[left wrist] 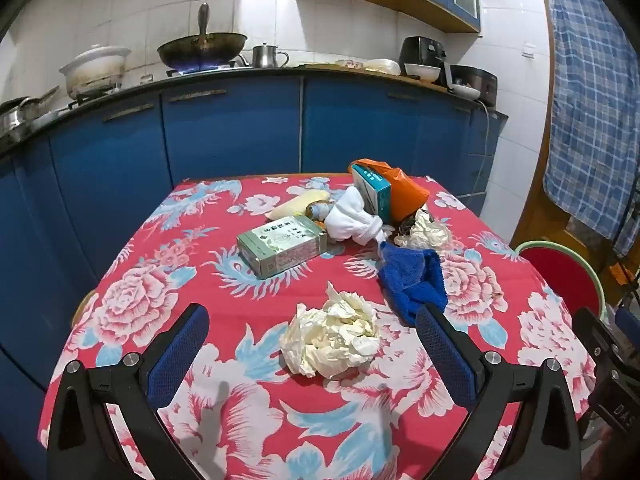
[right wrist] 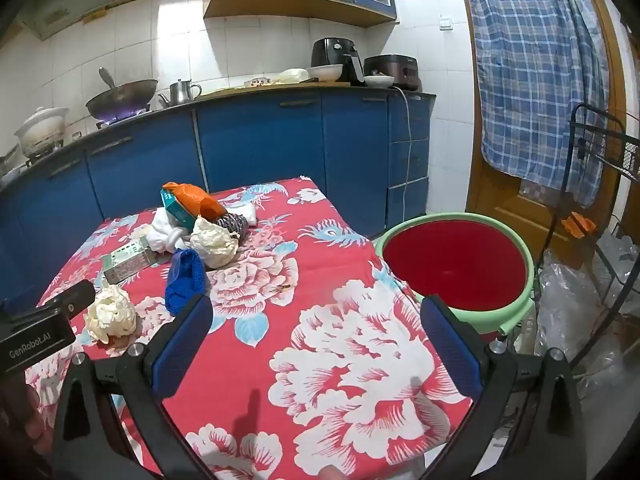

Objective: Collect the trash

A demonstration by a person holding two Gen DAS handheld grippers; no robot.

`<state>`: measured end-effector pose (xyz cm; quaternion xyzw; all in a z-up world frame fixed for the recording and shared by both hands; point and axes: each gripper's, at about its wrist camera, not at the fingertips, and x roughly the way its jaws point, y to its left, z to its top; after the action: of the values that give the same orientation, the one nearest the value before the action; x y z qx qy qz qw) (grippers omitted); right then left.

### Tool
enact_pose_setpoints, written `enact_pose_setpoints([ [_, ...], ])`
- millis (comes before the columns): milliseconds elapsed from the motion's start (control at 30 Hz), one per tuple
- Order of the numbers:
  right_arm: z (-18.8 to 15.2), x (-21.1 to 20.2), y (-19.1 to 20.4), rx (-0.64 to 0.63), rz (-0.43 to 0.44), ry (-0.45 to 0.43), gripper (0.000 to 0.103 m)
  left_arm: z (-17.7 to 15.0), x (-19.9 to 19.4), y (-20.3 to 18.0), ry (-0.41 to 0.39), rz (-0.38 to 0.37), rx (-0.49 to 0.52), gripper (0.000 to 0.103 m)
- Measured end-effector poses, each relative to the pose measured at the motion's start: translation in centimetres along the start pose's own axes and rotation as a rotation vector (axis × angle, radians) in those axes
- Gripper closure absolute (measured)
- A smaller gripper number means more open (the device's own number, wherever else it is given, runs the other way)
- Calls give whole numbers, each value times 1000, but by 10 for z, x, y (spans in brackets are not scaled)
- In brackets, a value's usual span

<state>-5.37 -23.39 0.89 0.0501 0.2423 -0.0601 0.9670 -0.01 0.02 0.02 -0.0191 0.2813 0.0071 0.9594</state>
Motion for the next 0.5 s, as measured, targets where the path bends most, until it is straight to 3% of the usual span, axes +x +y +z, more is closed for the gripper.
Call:
enact_pose_setpoints([
  [500,0,0,0,0,0,4,1,1,-4,1,-20,3,-3,0],
])
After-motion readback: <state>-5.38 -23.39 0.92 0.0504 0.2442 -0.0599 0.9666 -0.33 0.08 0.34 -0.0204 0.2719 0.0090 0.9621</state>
